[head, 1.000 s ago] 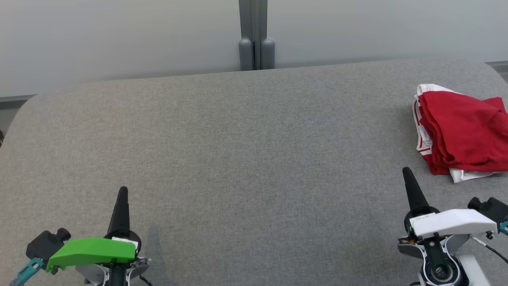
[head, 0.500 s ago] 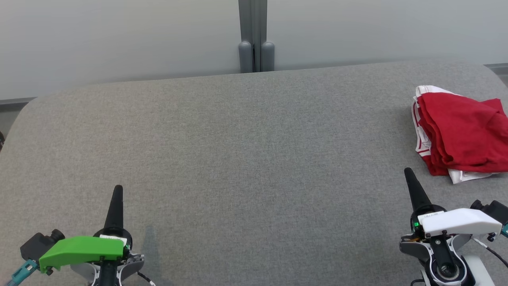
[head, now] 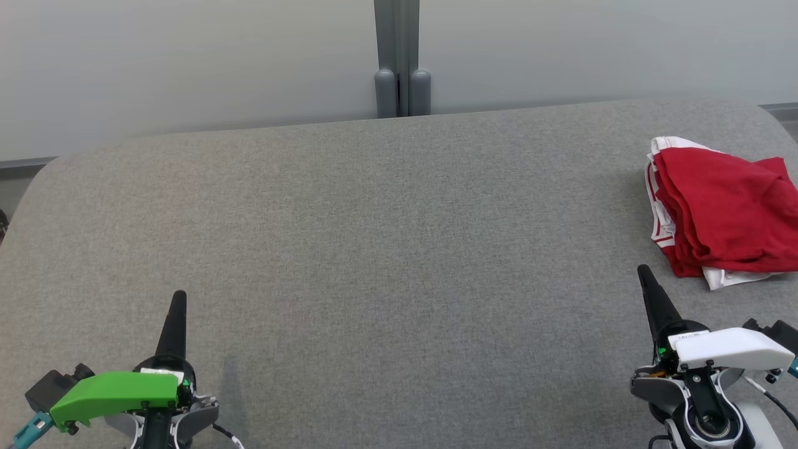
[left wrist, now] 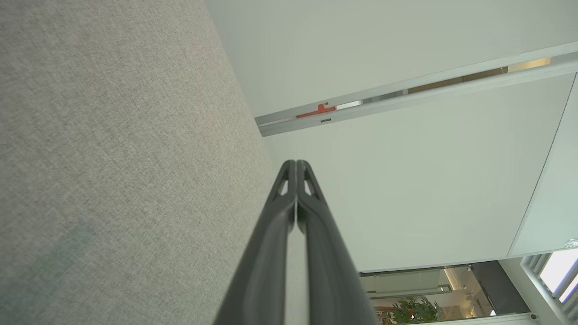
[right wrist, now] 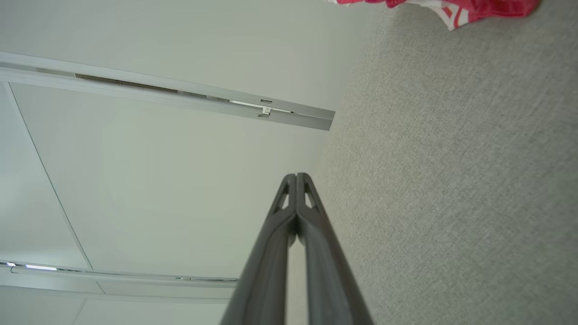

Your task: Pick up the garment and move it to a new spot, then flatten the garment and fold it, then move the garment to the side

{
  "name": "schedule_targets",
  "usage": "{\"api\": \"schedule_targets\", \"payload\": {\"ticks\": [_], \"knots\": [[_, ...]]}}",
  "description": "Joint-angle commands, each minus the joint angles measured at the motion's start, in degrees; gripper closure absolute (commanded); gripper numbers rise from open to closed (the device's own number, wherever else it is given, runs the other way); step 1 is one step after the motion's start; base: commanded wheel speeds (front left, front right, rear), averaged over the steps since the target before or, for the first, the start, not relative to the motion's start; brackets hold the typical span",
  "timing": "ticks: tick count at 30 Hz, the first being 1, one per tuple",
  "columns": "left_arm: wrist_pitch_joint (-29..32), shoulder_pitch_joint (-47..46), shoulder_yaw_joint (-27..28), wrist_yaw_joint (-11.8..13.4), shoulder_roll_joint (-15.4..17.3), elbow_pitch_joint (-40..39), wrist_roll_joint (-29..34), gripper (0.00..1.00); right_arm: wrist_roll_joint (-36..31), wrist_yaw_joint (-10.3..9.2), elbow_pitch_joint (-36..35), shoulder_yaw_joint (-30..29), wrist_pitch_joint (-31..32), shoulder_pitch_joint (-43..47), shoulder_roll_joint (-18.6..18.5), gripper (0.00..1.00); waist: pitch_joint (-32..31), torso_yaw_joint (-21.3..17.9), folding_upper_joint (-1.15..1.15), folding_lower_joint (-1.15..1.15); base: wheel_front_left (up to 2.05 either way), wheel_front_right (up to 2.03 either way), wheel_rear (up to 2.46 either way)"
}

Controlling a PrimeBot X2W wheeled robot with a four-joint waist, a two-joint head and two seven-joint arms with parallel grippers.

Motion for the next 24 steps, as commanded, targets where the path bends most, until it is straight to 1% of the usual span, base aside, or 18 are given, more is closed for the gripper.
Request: {"api": "schedule_targets", "payload": {"ticks": [1,24], "knots": [[0.3,-1.2,0.4,-0.3,0.4,-0.1,-1.1,1.0,1.3,0.02,0.0,-0.3,0.3,-0.9,-0.2,1.0,0.0,0.0,0.0,0.0,0.0,0.0,0.0],[3.1,-1.7,2.7,-1.1,0.1,1.1,-9.7,1.0,10.5,0.02,0.9,-1.8,3.2,-1.1,0.0,1.0,-0.8,-0.1,0.0,0.0,0.0,0.0,0.0]]}}
